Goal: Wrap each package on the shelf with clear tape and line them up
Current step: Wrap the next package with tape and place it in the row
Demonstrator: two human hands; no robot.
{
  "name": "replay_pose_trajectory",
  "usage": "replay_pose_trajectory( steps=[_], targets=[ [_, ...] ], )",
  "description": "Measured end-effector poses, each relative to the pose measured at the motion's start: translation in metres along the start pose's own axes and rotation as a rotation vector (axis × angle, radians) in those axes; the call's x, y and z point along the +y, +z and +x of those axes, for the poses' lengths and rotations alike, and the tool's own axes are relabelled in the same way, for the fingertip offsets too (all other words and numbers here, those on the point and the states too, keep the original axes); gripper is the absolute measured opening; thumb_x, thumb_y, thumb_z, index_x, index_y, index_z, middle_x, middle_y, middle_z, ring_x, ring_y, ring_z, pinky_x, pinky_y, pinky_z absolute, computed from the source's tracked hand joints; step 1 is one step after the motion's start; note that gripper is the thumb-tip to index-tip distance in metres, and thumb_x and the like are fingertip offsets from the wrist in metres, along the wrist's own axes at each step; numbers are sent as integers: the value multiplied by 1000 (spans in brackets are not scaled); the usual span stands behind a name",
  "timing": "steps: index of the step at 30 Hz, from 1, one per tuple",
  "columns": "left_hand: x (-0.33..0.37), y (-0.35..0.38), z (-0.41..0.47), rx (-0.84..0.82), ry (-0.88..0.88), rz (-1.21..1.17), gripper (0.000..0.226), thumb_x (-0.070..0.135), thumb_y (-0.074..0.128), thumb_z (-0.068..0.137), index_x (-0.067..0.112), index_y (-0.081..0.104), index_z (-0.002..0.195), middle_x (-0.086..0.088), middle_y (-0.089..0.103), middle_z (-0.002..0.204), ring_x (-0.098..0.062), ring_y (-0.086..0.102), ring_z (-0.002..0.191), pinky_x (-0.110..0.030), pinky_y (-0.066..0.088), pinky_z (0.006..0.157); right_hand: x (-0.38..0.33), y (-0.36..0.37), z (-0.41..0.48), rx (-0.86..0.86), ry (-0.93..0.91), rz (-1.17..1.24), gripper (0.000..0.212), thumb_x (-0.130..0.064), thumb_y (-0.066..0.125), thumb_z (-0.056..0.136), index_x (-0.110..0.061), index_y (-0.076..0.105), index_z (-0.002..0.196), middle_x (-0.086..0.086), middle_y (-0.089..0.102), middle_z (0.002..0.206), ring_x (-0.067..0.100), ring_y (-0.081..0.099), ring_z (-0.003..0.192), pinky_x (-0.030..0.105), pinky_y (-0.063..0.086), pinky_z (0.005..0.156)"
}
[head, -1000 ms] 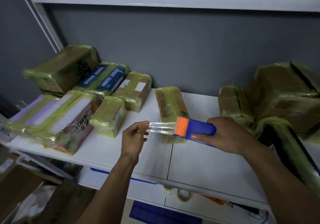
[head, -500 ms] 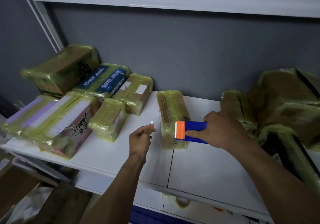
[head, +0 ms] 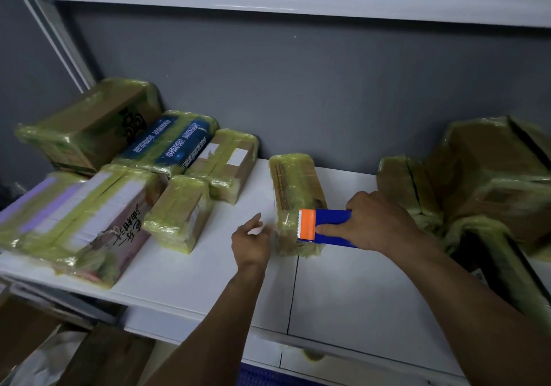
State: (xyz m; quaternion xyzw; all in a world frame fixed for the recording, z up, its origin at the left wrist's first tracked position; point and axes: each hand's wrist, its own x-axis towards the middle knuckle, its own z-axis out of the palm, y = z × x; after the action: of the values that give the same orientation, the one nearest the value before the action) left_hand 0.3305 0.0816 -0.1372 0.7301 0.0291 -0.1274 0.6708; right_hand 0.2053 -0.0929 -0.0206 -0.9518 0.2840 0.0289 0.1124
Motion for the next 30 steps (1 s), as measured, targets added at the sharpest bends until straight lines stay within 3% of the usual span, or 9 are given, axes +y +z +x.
replay_pose_trajectory(
  steps=[3, 7, 10, 14, 18, 22, 26, 28, 30],
  targets=[
    [-5, 2, -9, -82, 222, -43, 25, 22, 68, 97, 14, 74, 120, 5, 75, 112, -10, 70, 108, -6, 49, 80, -2, 0, -2, 6, 5, 6, 71, -87, 68, 67, -24, 49, 92, -9, 55, 79, 13, 62, 75, 26, 49, 59],
    [-21, 3, -27, -325, 370, -45, 40, 41, 47, 106, 23, 65, 136, 18, 72, 119, 0, 64, 117, -9, 51, 84, -2, -1, -4, -5, 5, 28, 67, -83, 70, 70, -23, 48, 93, -6, 58, 84, 14, 63, 78, 27, 49, 62],
    [-27, -10, -17, -431, 462, -33, 37, 31, 52, 105, 33, 56, 142, 21, 66, 131, -2, 57, 128, -13, 50, 94, -3, 0, -4, -10, 3, 30, 67, -81, 71, 71, -23, 50, 95, -9, 55, 79, 13, 63, 77, 25, 47, 61],
    [-12, -27, 8, -594, 495, 32, 48, 25, 67, 97, 39, 54, 141, 11, 64, 137, -12, 59, 129, -29, 53, 101, -3, 0, 0, -8, 0, 16, 68, -83, 70, 70, -24, 49, 98, -8, 59, 86, 14, 63, 79, 25, 48, 62],
    [1, -30, 23, -466, 755, 443, 51, 38, 67, 95, 34, 54, 144, 15, 48, 152, -4, 54, 132, -29, 51, 105, 0, 6, 4, -1, 1, 49, 68, -84, 69, 69, -24, 54, 96, -10, 57, 78, 12, 62, 72, 23, 48, 58],
    [5, -27, 25, -385, 1078, 551, 46, 33, 71, 93, 23, 63, 137, 9, 53, 148, -13, 55, 132, -30, 50, 104, 7, 11, 9, -19, 12, 83, 68, -83, 68, 70, -25, 53, 102, -9, 64, 88, 15, 67, 81, 28, 59, 69],
    [15, -25, 32, -409, 1123, 579, 42, 29, 83, 84, 21, 74, 124, 9, 68, 131, -12, 63, 123, -38, 58, 96, 9, 13, 8, -5, 5, 76, 69, -85, 66, 69, -26, 54, 100, -8, 66, 89, 14, 66, 78, 27, 59, 67],
    [19, -23, 37, -389, 1139, 587, 36, 24, 85, 82, 21, 77, 118, 10, 71, 124, -10, 66, 116, -36, 59, 93, 9, 11, 6, 18, -4, 84, 69, -87, 65, 67, -26, 53, 97, -10, 62, 83, 12, 63, 73, 23, 54, 61],
    [21, -23, 39, -398, 1163, 602, 31, 25, 82, 85, 21, 78, 116, 9, 73, 121, -11, 66, 113, -33, 58, 93, 8, 7, 6, -9, -13, 90, 76, -90, 62, 63, -25, 56, 102, -9, 63, 86, 13, 65, 77, 26, 57, 65]
  ],
)
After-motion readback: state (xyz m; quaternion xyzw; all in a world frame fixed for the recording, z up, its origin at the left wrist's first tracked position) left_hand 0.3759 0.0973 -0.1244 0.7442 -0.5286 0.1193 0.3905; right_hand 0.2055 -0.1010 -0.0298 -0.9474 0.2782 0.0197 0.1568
